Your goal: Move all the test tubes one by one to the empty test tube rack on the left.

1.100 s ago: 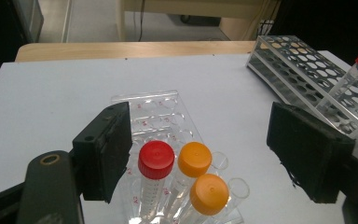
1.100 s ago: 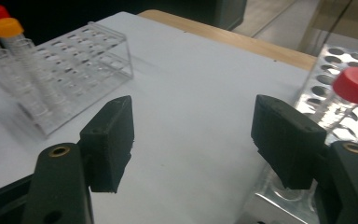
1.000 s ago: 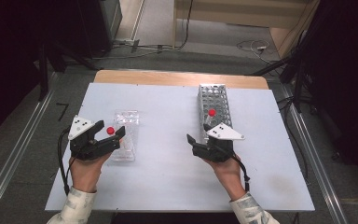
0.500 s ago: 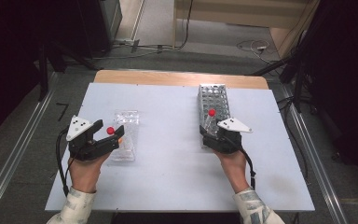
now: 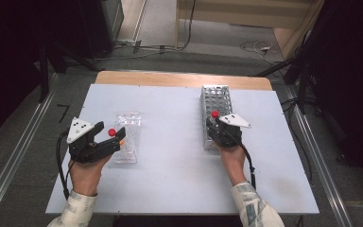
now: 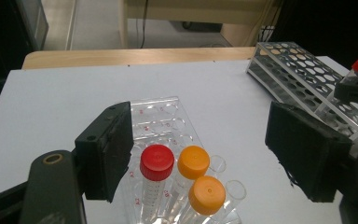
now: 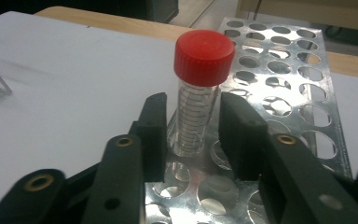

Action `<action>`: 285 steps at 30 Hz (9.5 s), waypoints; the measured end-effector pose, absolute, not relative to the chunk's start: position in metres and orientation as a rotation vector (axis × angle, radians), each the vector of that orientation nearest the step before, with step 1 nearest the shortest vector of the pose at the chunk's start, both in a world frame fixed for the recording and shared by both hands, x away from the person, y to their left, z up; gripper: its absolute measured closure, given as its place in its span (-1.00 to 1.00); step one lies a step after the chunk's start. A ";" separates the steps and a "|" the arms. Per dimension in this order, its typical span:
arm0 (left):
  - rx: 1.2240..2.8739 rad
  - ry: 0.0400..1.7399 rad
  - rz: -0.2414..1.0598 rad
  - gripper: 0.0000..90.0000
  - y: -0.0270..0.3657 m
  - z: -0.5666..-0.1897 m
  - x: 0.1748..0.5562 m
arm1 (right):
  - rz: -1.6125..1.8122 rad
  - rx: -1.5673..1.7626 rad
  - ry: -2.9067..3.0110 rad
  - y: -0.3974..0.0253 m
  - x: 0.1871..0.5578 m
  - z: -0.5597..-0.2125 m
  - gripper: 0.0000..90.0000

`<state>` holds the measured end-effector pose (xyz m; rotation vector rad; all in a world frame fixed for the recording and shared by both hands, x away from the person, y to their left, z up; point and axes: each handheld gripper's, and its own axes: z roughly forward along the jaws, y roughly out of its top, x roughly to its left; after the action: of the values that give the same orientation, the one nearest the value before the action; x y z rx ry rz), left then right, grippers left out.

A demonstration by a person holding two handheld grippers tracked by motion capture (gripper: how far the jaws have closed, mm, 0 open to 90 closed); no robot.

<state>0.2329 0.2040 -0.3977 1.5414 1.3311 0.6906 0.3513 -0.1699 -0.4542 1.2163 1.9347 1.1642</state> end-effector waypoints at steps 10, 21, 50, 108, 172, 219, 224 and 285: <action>1.542 1.326 0.690 -0.48 0.203 -0.397 0.232 | 1.225 1.155 1.896 -0.171 0.343 -0.426 0.58; 1.543 1.314 0.687 -0.48 0.200 -0.396 0.231 | 1.271 1.089 1.899 -0.175 0.324 -0.396 0.58; 1.584 1.219 0.631 -0.48 0.179 -0.390 0.224 | 1.390 0.958 2.131 -0.143 0.286 -0.414 0.58; 1.768 0.960 0.509 0.56 0.122 -0.404 0.212 | 1.402 0.677 2.434 -0.079 0.242 -0.438 0.02; 1.645 1.336 0.809 0.54 0.208 -0.414 0.220 | 1.340 0.845 2.346 -0.139 0.261 -0.437 -0.23; 1.570 1.348 0.668 -0.56 0.219 -0.408 0.216 | 1.340 0.902 2.304 -0.152 0.269 -0.434 -0.28; 1.561 1.351 0.676 -0.58 0.223 -0.408 0.215 | 1.338 0.924 2.285 -0.157 0.271 -0.432 -0.29; 1.508 1.490 0.720 -0.60 0.261 -0.443 0.208 | 1.285 1.164 2.031 -0.289 0.270 -0.433 -0.43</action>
<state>0.2079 0.2612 -0.4430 1.5076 1.4902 0.7196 0.2705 -0.2894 -0.4334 1.1642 2.0315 1.2851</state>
